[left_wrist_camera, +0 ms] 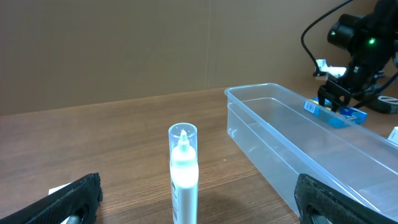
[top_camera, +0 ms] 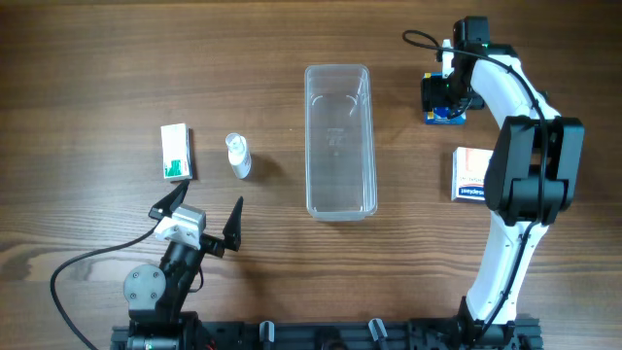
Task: Pack container
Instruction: 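Grasp the blue VapoDrops pack with the right gripper and lift, then carry the pack left and lower it into the clear container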
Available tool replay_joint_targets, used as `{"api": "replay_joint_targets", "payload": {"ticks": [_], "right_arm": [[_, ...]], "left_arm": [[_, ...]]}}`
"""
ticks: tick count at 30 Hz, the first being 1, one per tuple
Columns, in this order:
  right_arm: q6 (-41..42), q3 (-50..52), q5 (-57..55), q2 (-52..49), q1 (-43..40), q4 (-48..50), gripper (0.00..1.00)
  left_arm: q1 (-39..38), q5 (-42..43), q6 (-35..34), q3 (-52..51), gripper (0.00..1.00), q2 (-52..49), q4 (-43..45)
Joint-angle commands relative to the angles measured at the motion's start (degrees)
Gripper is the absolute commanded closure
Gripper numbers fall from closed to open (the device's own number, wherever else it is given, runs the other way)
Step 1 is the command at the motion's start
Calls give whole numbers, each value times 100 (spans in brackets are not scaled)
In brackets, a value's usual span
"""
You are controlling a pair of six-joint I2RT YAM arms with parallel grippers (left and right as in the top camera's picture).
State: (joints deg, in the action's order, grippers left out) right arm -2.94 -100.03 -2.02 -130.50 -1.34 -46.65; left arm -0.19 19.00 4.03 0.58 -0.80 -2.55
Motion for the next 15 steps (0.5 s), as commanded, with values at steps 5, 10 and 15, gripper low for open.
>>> {"api": "replay_joint_targets", "payload": {"ticks": [5, 10, 15], "right_arm": [[341, -90, 680, 782, 17, -409, 21], [612, -90, 857, 1355, 332, -656, 20], [769, -90, 855, 1867, 1029, -885, 20]], "left_arm": [[46, 70, 68, -26, 0, 15, -7], [46, 70, 68, -26, 0, 15, -7], [46, 70, 68, -26, 0, 15, -7]]}}
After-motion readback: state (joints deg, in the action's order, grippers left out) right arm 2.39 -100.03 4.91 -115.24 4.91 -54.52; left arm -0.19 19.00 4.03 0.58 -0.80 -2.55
